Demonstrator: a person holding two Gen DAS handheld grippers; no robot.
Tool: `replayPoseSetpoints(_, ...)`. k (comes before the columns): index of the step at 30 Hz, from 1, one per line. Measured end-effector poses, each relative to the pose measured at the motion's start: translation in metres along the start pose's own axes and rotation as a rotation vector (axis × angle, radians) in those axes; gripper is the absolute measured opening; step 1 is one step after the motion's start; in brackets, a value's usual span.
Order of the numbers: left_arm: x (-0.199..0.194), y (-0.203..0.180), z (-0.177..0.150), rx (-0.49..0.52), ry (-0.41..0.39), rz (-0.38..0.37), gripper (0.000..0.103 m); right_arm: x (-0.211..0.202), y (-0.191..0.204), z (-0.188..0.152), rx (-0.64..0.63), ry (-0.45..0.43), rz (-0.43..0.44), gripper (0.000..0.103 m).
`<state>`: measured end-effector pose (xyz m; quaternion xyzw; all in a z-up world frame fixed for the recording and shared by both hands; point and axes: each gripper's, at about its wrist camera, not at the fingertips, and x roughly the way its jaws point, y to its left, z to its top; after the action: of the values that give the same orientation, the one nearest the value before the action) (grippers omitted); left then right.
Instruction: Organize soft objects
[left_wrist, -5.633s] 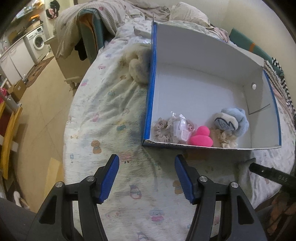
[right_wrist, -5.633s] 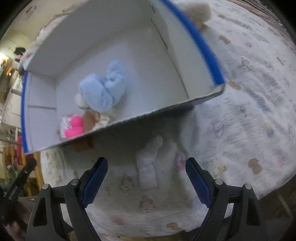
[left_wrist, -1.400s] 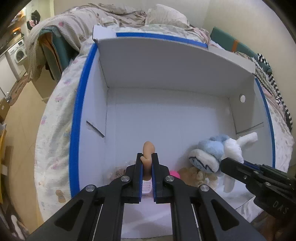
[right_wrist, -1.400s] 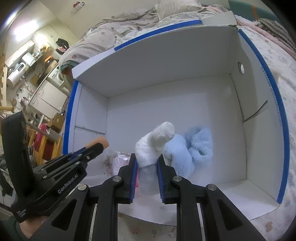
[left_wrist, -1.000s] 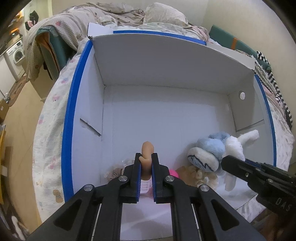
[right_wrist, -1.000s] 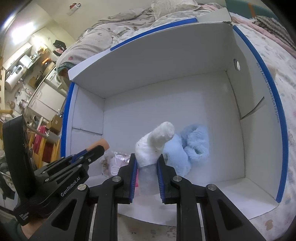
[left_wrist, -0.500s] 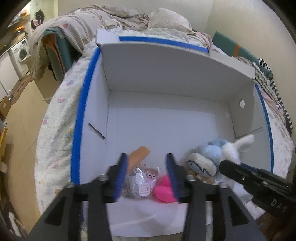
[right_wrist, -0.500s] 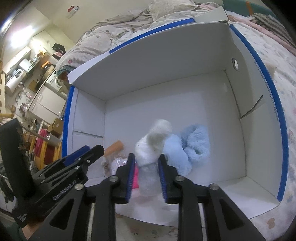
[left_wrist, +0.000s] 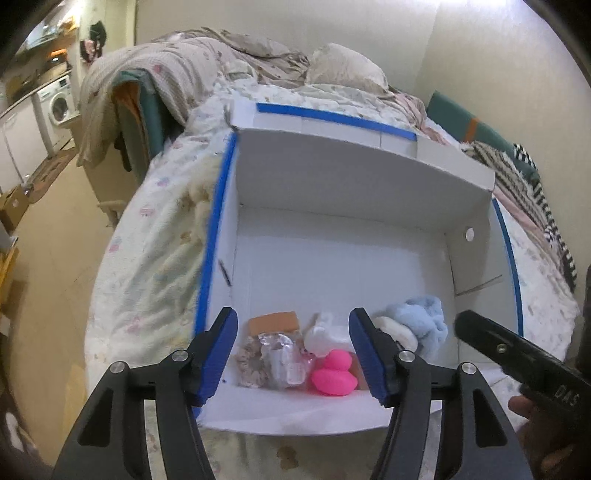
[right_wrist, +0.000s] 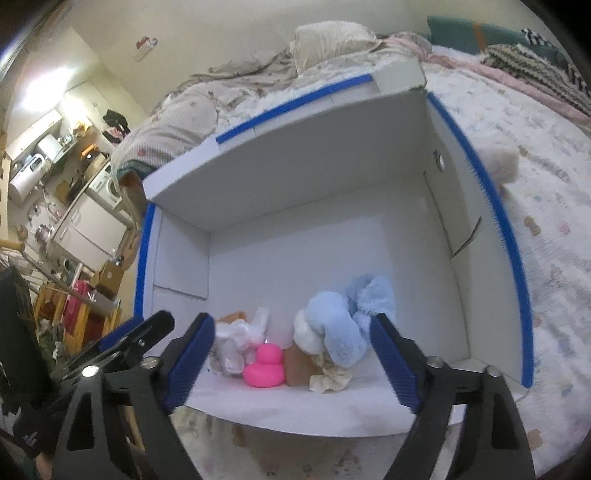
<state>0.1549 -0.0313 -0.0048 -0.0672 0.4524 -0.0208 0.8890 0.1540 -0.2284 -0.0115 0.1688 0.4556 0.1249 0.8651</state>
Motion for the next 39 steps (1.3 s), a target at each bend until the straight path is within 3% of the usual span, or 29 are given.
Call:
replayPoseSetpoints(7, -0.024, 0.011, -0.007, -0.009, -0.056, 0.066, 0.059, -0.022, 0.004, -0.007, -0.021, -0.049, -0.013, 0.099)
replayPoseSetpoints(11, -0.037, 0.010, -0.011, 0.034, -0.067, 0.057, 0.059, -0.039, 0.011, -0.013, -0.059, -0.080, 0.003, 0.100)
replayPoseSetpoints(15, -0.056, 0.012, -0.017, 0.053, -0.103, 0.081, 0.060, -0.057, 0.013, -0.025, -0.071, -0.146, -0.046, 0.100)
replayPoseSetpoints(16, -0.062, 0.012, -0.021, 0.060, -0.109, 0.080, 0.063, -0.062, 0.012, -0.028, -0.068, -0.164, -0.051, 0.101)
replayPoseSetpoints(18, -0.072, 0.015, -0.031, 0.068, -0.122, 0.085, 0.087, -0.070, 0.012, -0.035, -0.063, -0.187, -0.063, 0.103)
replayPoseSetpoints(20, -0.082, 0.019, -0.041, 0.064, -0.127, 0.092, 0.094, -0.077, 0.012, -0.043, -0.058, -0.198, -0.067, 0.103)
replayPoseSetpoints(26, -0.104, 0.028, -0.063, 0.070, -0.163, 0.138, 0.095, -0.087, 0.016, -0.063, -0.082, -0.231, -0.113, 0.103)
replayPoseSetpoints(39, -0.103, 0.028, -0.064, 0.047, -0.186, 0.122, 0.098, -0.078, 0.029, -0.068, -0.150, -0.222, -0.138, 0.103)
